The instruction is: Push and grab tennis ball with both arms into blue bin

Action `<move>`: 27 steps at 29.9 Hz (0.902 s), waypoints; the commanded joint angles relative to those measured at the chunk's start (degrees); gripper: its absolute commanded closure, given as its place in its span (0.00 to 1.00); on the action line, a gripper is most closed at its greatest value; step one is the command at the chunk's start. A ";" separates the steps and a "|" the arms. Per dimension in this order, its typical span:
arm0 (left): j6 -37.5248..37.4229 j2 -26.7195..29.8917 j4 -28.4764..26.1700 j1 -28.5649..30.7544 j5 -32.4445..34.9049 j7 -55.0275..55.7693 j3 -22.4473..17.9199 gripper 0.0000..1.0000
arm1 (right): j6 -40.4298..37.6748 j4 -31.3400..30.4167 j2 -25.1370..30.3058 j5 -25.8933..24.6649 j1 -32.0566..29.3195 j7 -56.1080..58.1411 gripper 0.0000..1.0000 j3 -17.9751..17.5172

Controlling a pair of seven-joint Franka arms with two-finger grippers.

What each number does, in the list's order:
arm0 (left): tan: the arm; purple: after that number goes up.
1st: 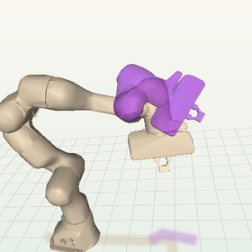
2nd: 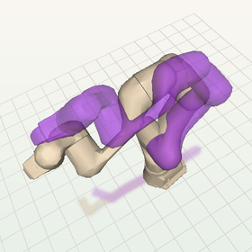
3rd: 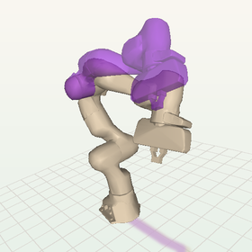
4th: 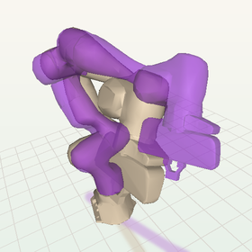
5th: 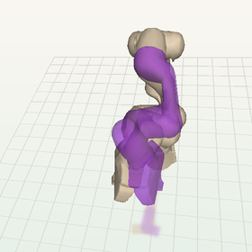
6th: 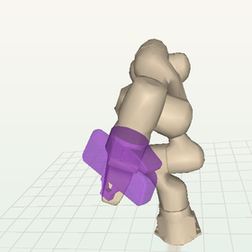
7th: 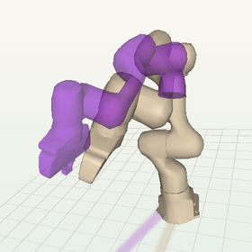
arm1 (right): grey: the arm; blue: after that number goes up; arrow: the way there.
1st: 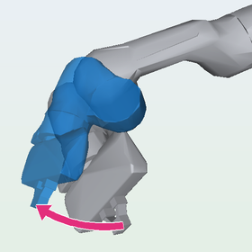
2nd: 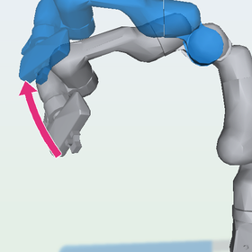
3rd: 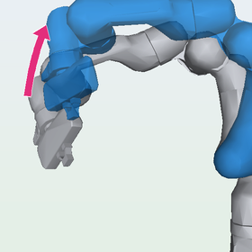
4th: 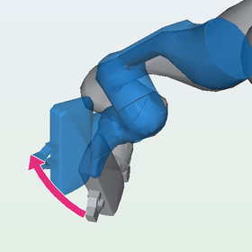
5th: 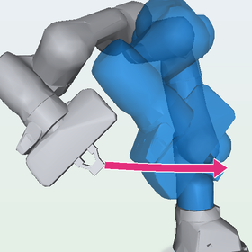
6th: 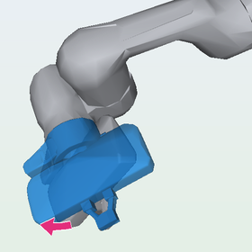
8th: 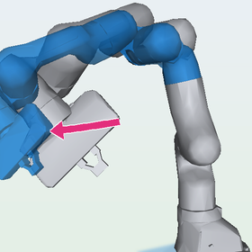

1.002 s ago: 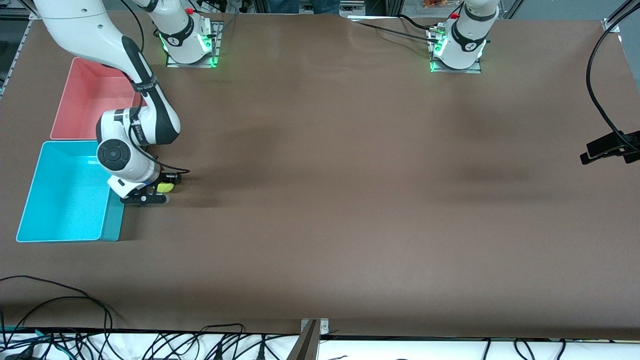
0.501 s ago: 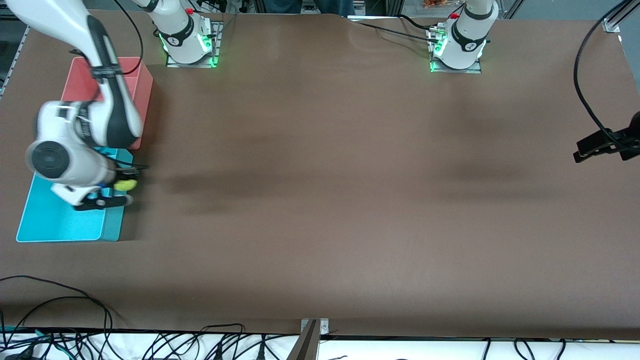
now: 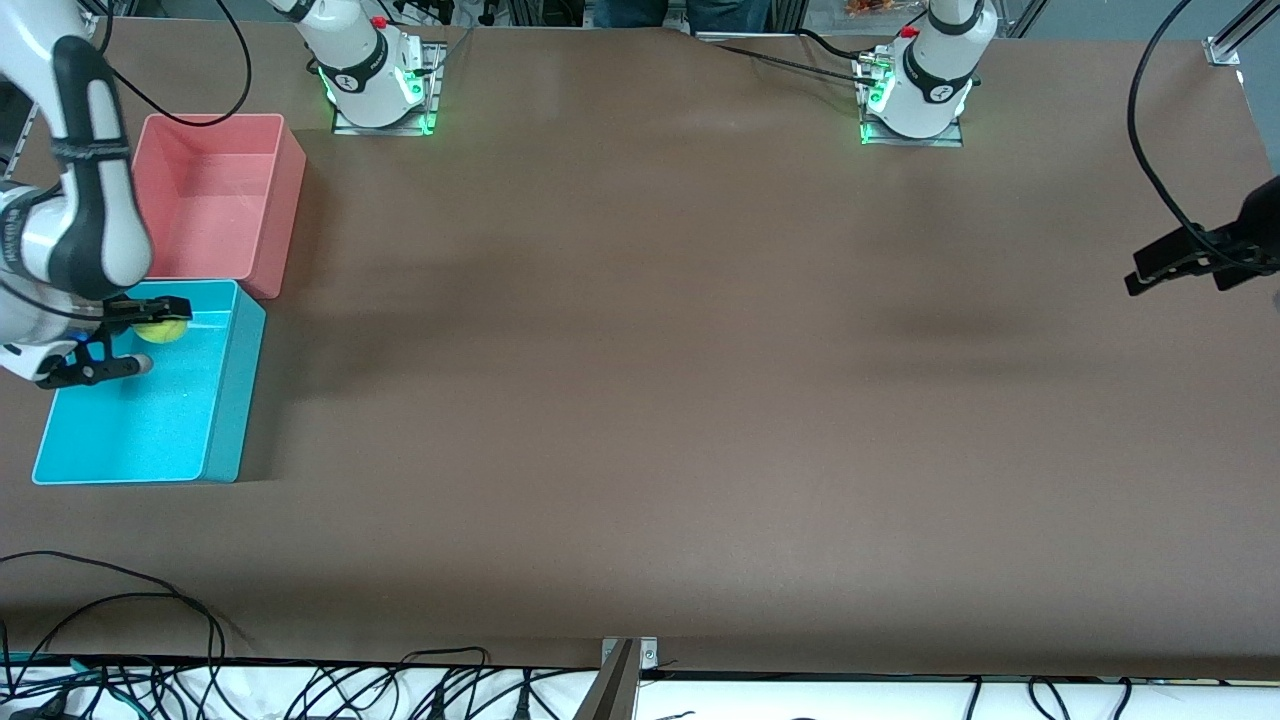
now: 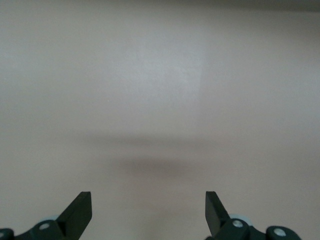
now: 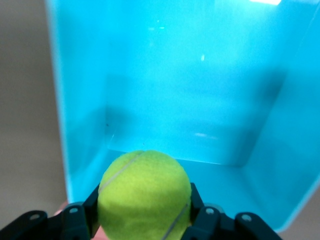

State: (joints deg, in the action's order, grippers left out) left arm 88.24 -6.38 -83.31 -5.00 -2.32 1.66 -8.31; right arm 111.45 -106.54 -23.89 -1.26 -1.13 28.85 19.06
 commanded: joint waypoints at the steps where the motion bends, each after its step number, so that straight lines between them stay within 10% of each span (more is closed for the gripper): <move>1: 0.53 2.51 -3.18 -0.98 -0.85 -0.61 -0.13 0.00 | -0.71 0.46 -2.12 5.91 -1.68 2.17 0.00 -0.42; 15: 1.06 2.16 -2.39 -0.19 -0.50 -0.70 -0.04 0.00 | -1.23 1.95 -0.02 6.01 -0.54 1.74 0.00 -1.04; 27: 1.06 2.16 -2.39 -0.19 -0.06 -0.70 -0.04 0.00 | -17.22 14.60 2.97 6.27 0.34 1.38 0.00 -0.78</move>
State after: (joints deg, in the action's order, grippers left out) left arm 88.67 -5.52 -84.59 -5.13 -2.32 1.66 -8.20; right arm 101.84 -98.08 -22.40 3.81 -0.53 30.29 18.21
